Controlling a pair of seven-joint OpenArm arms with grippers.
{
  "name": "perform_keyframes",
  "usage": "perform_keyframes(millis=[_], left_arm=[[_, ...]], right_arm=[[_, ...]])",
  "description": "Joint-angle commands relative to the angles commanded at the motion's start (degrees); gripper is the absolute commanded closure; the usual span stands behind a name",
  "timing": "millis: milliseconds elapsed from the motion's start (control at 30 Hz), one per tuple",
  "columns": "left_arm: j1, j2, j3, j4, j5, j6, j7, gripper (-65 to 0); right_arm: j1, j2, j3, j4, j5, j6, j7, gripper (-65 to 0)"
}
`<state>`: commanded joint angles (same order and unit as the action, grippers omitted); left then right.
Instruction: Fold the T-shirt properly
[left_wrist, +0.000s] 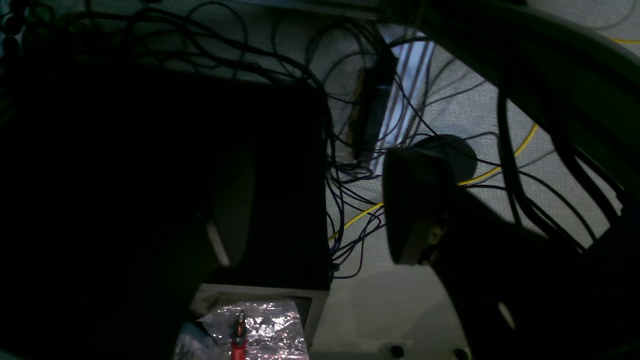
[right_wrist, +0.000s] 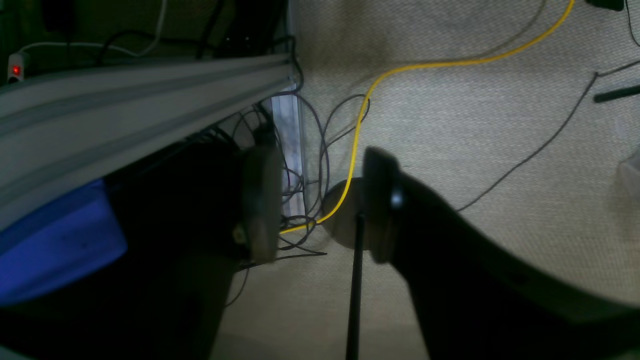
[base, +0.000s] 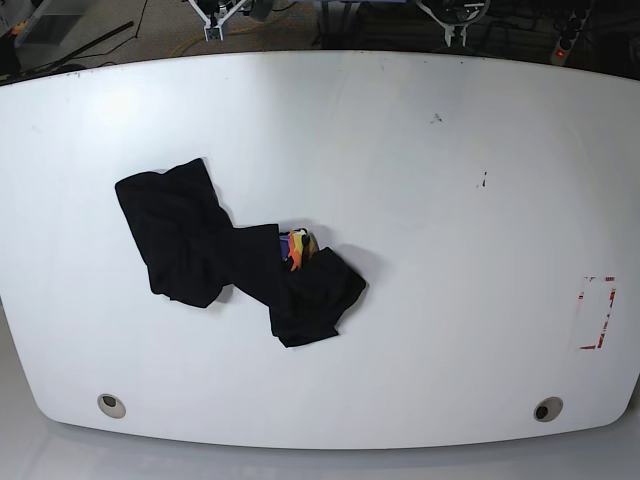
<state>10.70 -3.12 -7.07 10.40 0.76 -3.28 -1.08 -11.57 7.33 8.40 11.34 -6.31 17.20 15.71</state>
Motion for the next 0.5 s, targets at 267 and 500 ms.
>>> perform_keyframes(millis=[267, 500], left_arm=[[-0.73, 0.09, -0.19, -0.25, -0.02, -0.19, -0.99, -36.9], [0.24, 0.17, -0.19, -0.07, -0.1, -0.19, -0.99, -36.8]], right_arm=[[2.38, -1.22, -0.18, 0.4, -0.42, 0.25, 0.59, -25.4], [0.62, -1.22, -0.09, 2.42, -0.24, 0.25, 0.59, -24.9]])
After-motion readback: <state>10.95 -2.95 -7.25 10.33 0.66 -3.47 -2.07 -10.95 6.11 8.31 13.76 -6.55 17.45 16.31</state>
